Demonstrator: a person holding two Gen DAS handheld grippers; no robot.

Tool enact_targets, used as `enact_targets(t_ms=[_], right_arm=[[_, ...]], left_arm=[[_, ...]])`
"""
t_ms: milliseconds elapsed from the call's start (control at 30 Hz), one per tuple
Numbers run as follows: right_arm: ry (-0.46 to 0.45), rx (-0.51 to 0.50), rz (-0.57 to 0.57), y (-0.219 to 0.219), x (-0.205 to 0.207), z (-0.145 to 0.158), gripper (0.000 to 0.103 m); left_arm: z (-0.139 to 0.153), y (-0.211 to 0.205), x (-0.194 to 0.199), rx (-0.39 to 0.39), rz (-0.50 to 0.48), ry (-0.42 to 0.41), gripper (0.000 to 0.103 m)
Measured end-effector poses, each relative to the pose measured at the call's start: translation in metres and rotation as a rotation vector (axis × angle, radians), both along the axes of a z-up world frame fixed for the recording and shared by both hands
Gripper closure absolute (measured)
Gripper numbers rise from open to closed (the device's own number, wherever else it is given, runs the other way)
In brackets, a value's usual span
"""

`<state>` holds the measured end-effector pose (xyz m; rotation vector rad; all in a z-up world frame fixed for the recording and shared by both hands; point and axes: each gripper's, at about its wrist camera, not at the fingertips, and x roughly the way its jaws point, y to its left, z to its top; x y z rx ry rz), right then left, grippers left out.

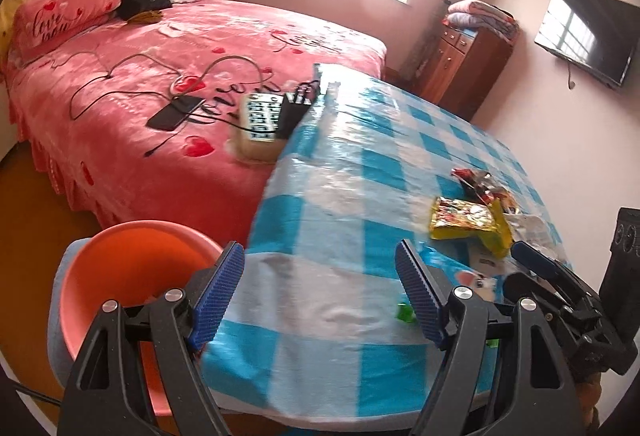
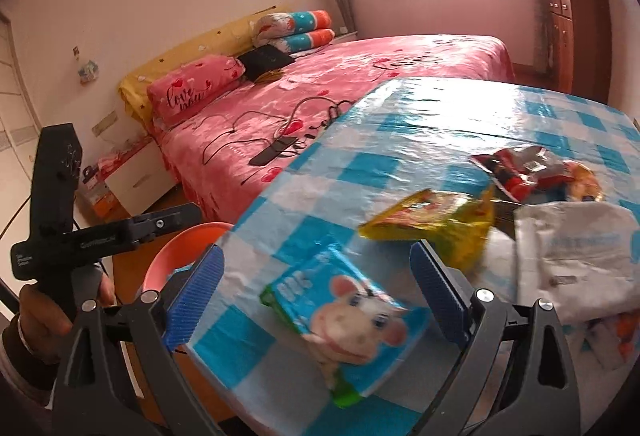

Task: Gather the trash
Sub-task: 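Move both tools back over the table toward the cow-print wipe pack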

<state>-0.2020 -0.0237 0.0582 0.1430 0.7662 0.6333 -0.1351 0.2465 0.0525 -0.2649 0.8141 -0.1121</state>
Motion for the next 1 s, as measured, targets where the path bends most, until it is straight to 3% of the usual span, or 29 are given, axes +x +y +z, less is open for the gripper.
enact_targets(t_ms=[400,600,767,1000], right_arm=[[0.011,0.038,-0.065,-0.048,0.019,-0.003,0.009],[0.015,0.059,-0.104,-0.075,0.021,-0.006,0.009],[0.021,0.069,-0.163,-0.103,0.029,-0.006,0.009],[0.060,0.106,-0.209,-0.137,0.039,-0.010,0.009]], left_arm=[[0.003,-0.058,0.006,0.058,-0.085,0.012,0.026],[-0.002,-0.079,0.003,0.063,-0.125,0.072,0.026],[-0.017,-0.091,-0.007,-0.016,-0.157,0.203,0.026],[-0.027,-0.099,-0.016,-0.161,-0.142,0.314,0.026]])
